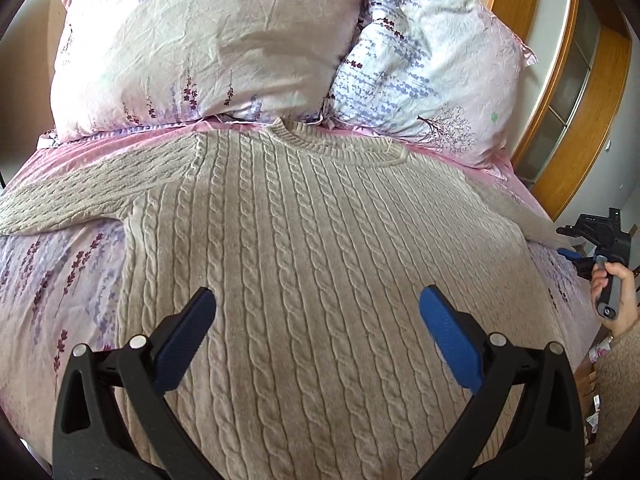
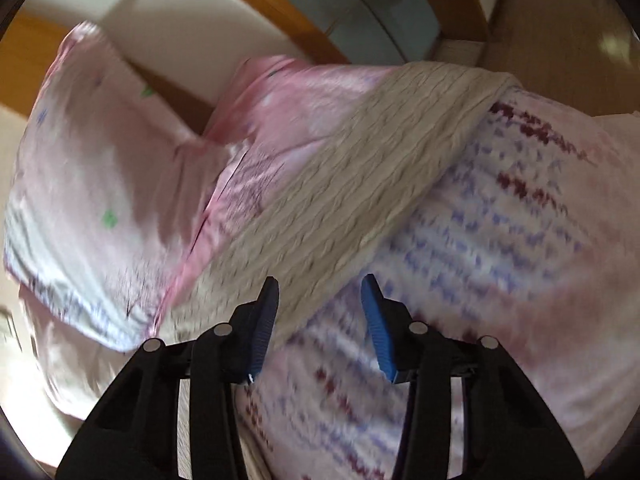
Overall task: Fold small clothes
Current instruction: 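Reach the right tool to the sweater sleeve and close on its cuff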
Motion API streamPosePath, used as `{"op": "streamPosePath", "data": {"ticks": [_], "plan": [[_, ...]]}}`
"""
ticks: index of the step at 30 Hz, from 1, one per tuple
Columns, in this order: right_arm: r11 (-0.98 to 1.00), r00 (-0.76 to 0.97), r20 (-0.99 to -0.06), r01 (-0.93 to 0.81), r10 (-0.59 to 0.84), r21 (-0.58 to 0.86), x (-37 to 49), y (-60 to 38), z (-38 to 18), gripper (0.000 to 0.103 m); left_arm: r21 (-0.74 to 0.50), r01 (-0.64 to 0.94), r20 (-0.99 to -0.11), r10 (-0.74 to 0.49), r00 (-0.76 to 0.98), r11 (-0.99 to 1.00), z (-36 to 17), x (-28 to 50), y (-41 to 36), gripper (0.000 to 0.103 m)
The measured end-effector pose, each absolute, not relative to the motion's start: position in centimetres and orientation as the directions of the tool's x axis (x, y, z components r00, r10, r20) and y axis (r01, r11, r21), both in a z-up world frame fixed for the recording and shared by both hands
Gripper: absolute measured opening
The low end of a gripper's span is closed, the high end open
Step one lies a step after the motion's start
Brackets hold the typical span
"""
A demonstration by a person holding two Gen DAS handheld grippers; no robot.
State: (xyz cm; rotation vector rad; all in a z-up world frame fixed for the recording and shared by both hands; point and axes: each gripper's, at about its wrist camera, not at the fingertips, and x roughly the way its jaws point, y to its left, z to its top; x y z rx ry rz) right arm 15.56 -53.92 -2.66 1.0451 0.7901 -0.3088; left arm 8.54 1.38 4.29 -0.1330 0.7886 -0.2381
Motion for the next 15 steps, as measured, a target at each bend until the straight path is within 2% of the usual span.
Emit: {"op": "streamPosePath", "data": {"ticks": [3, 6, 12, 15], "plan": [[0.464, 0.681, -0.725, 0.614, 0.098, 0.639, 16.5, -55.0, -3.1, 0.042, -0.224, 0.151, -0.690, -0.266, 0.673, 0.963, 4.0, 9.0, 1.8, 0.101], [0.433, 0.675, -0.732, 0.636, 0.088, 0.639, 16.8, -55.7, -3.4, 0.031, -0.245, 0.145, -0.697, -0.278, 0.661, 0.959, 3.8, 9.4, 2.1, 0.101], [0.395, 0.668, -0.744, 0.686, -0.007, 0.611, 14.8, -55.2, -2.7, 0.031, -0.286, 0.147, -0.694, -0.311, 0.649, 0.947, 3.2, 9.9, 2.7, 0.101], [0.362, 0.704, -0.710, 0.655, 0.025, 0.663, 15.1, -54.5, -2.9, 0.031, -0.275, 0.164, -0.714, -0.316, 0.625, 0.947, 3.0, 10.6, 2.3, 0.101]]}}
